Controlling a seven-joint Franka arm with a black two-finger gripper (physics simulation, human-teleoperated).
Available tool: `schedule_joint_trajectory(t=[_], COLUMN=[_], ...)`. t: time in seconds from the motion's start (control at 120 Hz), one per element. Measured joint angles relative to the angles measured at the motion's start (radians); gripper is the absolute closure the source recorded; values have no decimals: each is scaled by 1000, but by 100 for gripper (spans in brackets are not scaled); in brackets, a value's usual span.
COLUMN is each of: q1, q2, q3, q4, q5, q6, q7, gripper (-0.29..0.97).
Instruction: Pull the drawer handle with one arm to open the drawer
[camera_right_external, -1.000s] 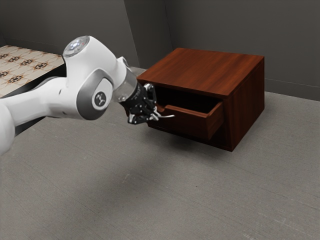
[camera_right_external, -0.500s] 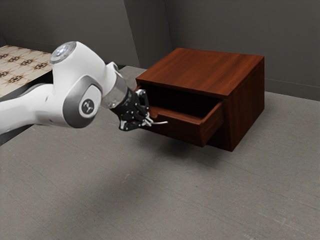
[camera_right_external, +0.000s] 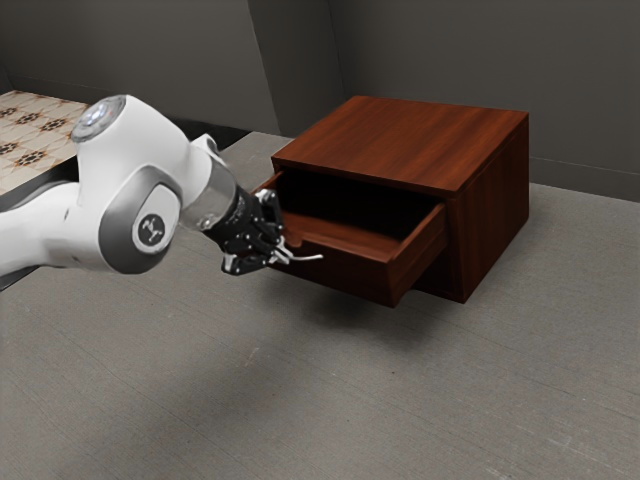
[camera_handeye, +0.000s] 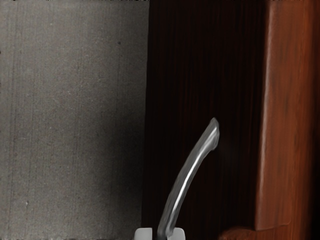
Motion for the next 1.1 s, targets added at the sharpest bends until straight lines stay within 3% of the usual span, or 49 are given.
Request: schedule_joint_trajectory(t=[0.808,1.1], q1=[1,4], q2=[-86,-130], q3=[0,-1], q4=[-101,-131], q5=[-2,-1], q6=[38,41], q7=[5,8], gripper=[78,64])
